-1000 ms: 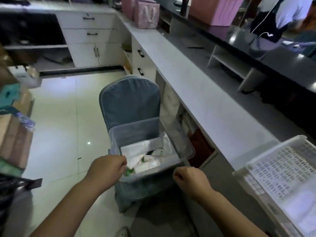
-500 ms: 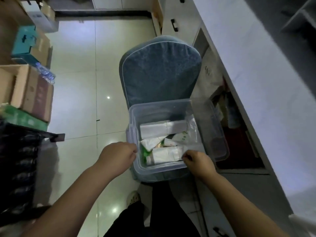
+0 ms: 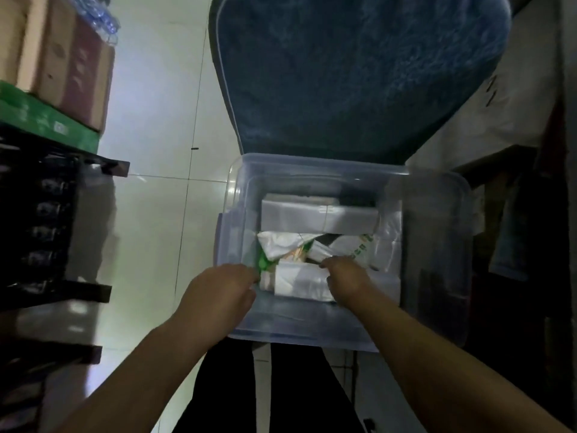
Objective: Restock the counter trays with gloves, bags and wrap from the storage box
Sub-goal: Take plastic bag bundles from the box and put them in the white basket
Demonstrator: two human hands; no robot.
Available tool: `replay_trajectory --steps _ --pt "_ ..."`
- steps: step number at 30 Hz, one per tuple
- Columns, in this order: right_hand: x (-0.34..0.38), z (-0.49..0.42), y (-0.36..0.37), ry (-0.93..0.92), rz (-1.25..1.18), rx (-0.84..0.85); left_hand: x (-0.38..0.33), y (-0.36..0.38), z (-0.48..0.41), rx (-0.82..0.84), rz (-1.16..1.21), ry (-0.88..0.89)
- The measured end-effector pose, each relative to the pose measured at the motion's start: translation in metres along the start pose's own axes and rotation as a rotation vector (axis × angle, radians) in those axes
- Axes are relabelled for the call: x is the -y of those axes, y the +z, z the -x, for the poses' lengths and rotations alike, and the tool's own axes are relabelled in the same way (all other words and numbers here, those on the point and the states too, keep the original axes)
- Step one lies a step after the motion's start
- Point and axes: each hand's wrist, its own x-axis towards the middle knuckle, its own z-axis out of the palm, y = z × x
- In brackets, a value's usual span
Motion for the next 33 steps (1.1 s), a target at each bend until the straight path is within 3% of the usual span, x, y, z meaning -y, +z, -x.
replay_trajectory --steps 10,15,17,22,25,28,33 --pt "-0.006 -0.029 0.032 -0.17 0.47 -0.024 -0.001 0.028 -0.002 0.009 0.092 -0.078" --pt "-0.015 -0.024 0.025 -0.136 0.474 -0.028 -0.005 0.024 -0.006 0.003 0.059 -0.063" --pt "-0.016 -0.014 0.016 -0.123 0.398 -0.018 -0.007 0.024 -0.007 -0.014 0.055 -0.061" --pt "-0.016 0.026 -0.016 -0.093 -0.162 -0.078 -0.02 0.018 -0.006 -0.126 0.189 -0.16" --pt "0.002 0.046 -0.036 -0.153 -0.531 -0.122 -0.032 0.011 -0.013 -0.209 0.613 -0.294" --pt "0.03 0.055 -0.052 -0.254 -0.731 -0.127 -0.041 -0.002 -0.024 -0.224 1.124 -0.426" --pt "0.067 0.056 -0.057 -0.38 -0.81 -0.038 -0.039 -0.016 -0.023 -0.412 1.407 -0.445"
